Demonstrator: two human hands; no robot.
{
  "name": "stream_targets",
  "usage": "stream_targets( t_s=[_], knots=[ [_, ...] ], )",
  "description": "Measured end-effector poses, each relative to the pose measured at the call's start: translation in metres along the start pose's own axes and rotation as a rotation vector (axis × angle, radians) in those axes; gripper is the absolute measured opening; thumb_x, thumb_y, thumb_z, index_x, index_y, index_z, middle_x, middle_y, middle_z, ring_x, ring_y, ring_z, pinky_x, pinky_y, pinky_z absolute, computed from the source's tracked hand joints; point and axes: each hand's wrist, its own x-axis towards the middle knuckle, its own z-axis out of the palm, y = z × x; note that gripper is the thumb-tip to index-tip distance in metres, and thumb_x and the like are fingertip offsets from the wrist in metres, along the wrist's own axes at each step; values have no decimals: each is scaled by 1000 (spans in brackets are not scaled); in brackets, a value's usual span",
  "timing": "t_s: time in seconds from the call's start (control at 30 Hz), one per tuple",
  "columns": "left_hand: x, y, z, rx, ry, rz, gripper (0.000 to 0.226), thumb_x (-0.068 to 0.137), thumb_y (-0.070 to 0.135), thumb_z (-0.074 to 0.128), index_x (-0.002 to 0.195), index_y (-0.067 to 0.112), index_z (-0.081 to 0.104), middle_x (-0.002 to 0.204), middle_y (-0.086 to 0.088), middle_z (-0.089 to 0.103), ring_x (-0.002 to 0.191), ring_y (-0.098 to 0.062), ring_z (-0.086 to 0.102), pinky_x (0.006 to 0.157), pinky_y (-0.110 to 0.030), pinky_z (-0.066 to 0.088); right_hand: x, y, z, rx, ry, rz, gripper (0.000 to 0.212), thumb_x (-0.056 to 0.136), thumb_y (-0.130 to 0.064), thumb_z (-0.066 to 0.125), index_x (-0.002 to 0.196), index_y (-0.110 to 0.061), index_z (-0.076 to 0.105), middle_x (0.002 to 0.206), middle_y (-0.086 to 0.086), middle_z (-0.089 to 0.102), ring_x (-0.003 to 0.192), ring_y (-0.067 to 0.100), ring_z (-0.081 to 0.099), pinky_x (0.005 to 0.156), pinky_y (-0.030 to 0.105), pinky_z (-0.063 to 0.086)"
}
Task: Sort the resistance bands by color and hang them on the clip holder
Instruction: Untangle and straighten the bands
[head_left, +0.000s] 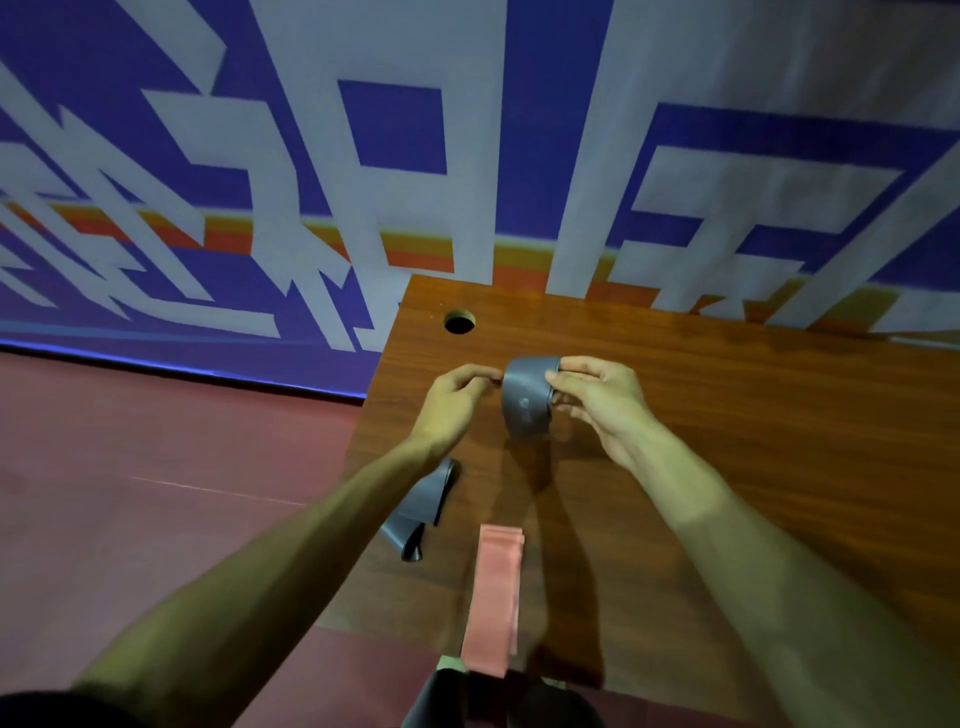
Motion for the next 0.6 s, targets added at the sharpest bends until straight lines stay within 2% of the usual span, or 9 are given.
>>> stream_targets(
  t_s=[0.1,0.2,0.27,0.33,0.4,0.5,0.6],
  knots=[
    [-1,31,8,-86,-43,53,25,97,13,45,94,15,70,94,4,68,90,-6,60,80,-18,44,-1,-19,-9,99,-6,0,28,83,-7,72,110,-7,63,87,8,69,72,15,64,78,32,56],
    [4,60,16,-99,-48,126,26,97,13,50,80,18,68,75,17,67,77,4,60,80,-20,46,-4,-43,-24,197,-8,-27,31,83,-5,71,112,-7,61,85,9,69,71,16,65,76,28,57],
    [9,80,23,-43,-34,195,25,98,13,50,80,18,67,77,14,66,78,1,60,81,-24,48,-5,-58,-36,222,-4,-59,31,83,-5,71,112,-6,60,87,10,69,73,17,67,74,28,57],
    [15,102,28,29,-42,252,20,98,14,50,88,13,67,85,5,66,83,-8,60,82,-27,49,-7,-73,-47,232,12,-91,30,84,-5,71,111,-7,59,91,12,70,77,19,70,72,28,58],
    [21,125,31,127,-76,305,21,98,17,50,90,10,68,85,2,66,82,-10,59,78,-28,48,-9,-87,-61,206,29,-123,24,85,-7,70,107,-4,60,91,14,70,77,22,71,69,29,59],
    [28,165,35,330,-131,403,29,98,22,52,89,-1,68,83,-15,66,74,-13,53,70,-29,41,-15,-109,-86,-64,107,-188,18,89,-25,67,91,-7,67,81,10,72,66,20,72,65,31,59],
    [32,212,38,489,-181,508,20,96,21,55,93,8,71,86,-5,69,76,-9,56,70,-22,44,-18,-136,-111,-484,278,-352,35,90,-40,61,72,-11,68,64,6,67,56,15,64,63,31,53]
  ],
)
